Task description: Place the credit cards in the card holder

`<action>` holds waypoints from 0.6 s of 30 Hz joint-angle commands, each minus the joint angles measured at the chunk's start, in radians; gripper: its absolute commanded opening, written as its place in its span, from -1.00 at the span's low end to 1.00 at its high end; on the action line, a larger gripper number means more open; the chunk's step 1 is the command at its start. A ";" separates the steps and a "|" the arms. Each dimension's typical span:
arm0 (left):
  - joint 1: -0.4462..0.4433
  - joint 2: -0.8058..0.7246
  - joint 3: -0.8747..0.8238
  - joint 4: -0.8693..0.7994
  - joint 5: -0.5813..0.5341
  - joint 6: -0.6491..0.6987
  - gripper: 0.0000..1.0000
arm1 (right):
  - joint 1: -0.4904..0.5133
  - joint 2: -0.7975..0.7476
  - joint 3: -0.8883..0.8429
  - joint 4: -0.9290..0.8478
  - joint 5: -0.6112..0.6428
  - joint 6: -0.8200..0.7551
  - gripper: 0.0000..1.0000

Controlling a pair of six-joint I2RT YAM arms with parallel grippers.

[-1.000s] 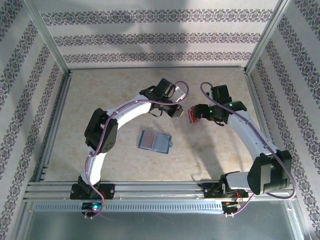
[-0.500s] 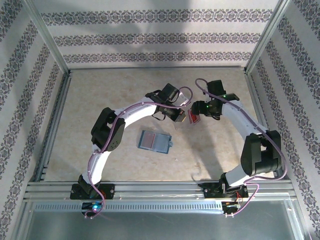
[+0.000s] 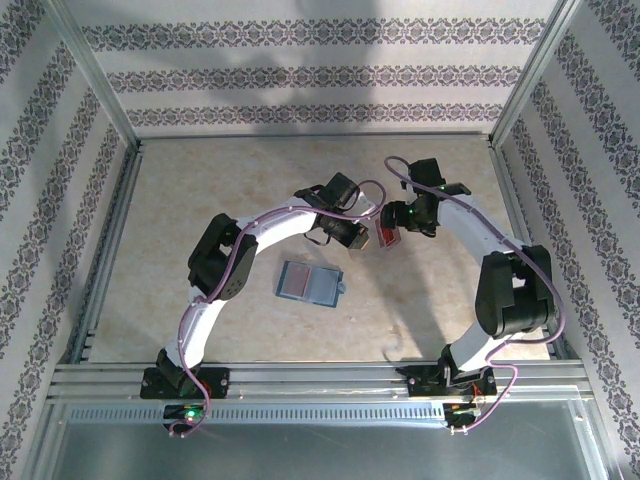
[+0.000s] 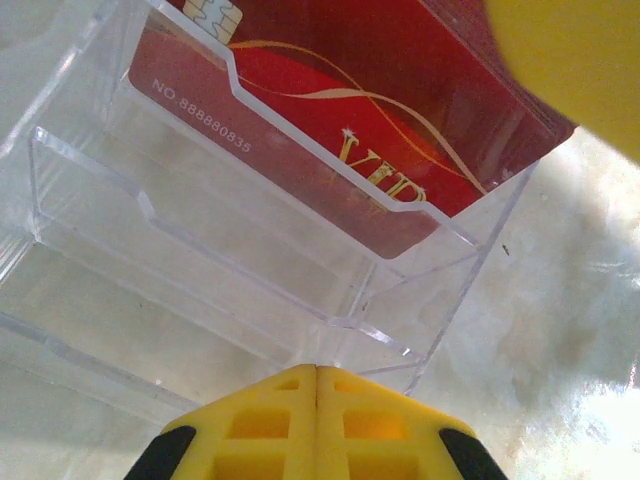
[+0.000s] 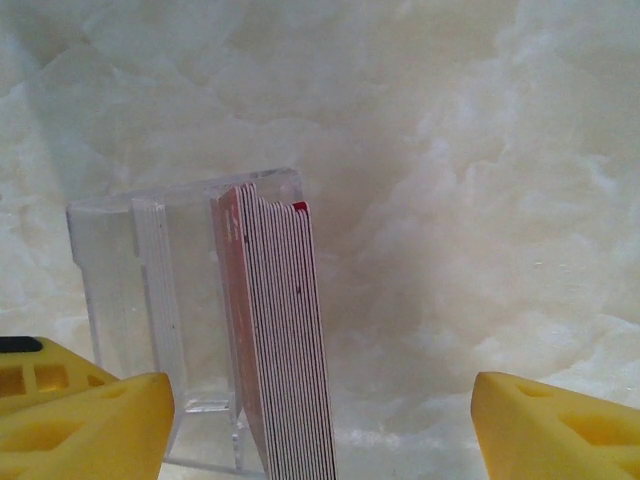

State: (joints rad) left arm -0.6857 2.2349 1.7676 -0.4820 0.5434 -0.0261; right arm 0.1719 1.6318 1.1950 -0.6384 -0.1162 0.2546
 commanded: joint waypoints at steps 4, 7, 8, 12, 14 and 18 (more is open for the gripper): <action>-0.005 0.025 -0.032 -0.020 -0.013 0.026 -1.00 | -0.008 0.044 0.028 -0.010 0.028 -0.030 0.56; -0.006 0.016 -0.042 -0.018 -0.020 0.028 -1.00 | -0.008 0.053 0.033 -0.016 0.030 -0.029 0.55; -0.005 0.013 -0.046 -0.015 -0.019 0.029 -1.00 | -0.008 0.055 0.031 -0.012 0.030 -0.031 0.55; -0.006 0.016 -0.050 -0.012 -0.022 0.026 -1.00 | -0.008 0.080 0.048 -0.029 0.049 -0.040 0.53; -0.006 0.013 -0.054 -0.010 -0.020 0.019 -1.00 | -0.008 0.078 0.039 -0.025 0.053 -0.035 0.52; -0.006 0.015 -0.054 -0.008 -0.019 0.019 -1.00 | -0.008 0.086 0.034 -0.028 0.071 -0.040 0.52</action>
State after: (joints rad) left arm -0.6853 2.2349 1.7451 -0.4473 0.5426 -0.0193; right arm 0.1719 1.7016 1.2140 -0.6441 -0.0841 0.2310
